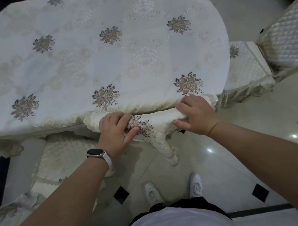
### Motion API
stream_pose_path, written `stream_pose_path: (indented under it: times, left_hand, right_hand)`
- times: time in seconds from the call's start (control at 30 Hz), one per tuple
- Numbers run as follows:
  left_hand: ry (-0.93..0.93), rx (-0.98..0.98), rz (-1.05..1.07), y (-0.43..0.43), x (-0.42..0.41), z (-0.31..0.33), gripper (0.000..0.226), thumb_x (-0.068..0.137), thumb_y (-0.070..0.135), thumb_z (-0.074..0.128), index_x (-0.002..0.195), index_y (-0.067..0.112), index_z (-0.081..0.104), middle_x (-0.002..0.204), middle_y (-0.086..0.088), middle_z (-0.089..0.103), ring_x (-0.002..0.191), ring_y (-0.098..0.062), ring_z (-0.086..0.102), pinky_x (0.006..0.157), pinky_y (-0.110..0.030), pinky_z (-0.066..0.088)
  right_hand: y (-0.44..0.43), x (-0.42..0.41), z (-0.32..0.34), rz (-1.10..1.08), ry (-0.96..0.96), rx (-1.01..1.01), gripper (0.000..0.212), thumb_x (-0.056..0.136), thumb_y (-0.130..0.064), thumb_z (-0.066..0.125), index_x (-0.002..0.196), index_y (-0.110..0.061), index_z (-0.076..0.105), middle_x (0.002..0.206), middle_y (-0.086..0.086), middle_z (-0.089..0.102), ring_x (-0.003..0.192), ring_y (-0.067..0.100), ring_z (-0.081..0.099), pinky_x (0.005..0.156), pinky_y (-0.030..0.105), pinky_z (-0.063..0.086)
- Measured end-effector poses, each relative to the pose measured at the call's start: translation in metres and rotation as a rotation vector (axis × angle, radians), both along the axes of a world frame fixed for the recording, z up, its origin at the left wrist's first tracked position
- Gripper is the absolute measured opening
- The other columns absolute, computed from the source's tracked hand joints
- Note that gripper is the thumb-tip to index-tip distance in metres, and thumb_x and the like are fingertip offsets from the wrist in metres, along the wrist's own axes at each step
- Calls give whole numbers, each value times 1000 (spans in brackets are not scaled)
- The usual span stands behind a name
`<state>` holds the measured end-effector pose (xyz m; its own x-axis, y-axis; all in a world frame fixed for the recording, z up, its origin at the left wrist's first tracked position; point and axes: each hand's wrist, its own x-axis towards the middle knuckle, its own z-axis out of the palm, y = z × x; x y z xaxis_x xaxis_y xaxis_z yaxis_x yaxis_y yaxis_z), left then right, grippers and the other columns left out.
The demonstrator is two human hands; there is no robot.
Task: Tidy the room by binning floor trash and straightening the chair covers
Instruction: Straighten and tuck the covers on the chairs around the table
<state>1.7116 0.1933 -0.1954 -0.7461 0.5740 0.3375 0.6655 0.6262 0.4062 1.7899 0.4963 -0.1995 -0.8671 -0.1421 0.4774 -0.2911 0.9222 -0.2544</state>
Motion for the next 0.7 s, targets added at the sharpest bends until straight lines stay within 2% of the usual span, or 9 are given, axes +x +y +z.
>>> stream_pose_path:
  times: [0.27, 0.37, 0.53, 0.7]
  left_hand:
    - [-33, -39, 8, 1, 0, 6, 57, 96, 64, 33, 114, 17, 61, 110, -10, 61, 107, -28, 48, 97, -43, 32]
    - [-78, -69, 5, 1, 3, 13, 55, 95, 60, 39, 116, 15, 62, 113, -8, 60, 109, -29, 49, 99, -45, 32]
    - [-138, -62, 63, 0, 14, 33, 50, 89, 50, 52, 120, 13, 65, 125, -7, 60, 119, -28, 50, 103, -48, 40]
    - [-127, -40, 179, 2, 48, 59, 50, 90, 48, 52, 127, 16, 61, 134, -7, 56, 126, -26, 48, 106, -45, 37]
  right_hand:
    - [3, -4, 2, 9, -65, 26, 67, 91, -67, 39, 86, -5, 65, 79, 11, 54, 67, 29, 50, 62, 36, 40]
    - [1, -2, 6, 13, -131, 45, 61, 88, -64, 44, 90, -7, 65, 82, 10, 55, 71, 29, 51, 64, 38, 43]
    - [-4, 4, 27, 75, -348, 74, 55, 87, -58, 44, 111, -12, 62, 105, 6, 60, 97, 30, 54, 83, 46, 47]
    - [-21, 7, 54, 172, -391, 72, 60, 88, -55, 41, 130, -15, 56, 128, 6, 56, 119, 26, 50, 96, 44, 45]
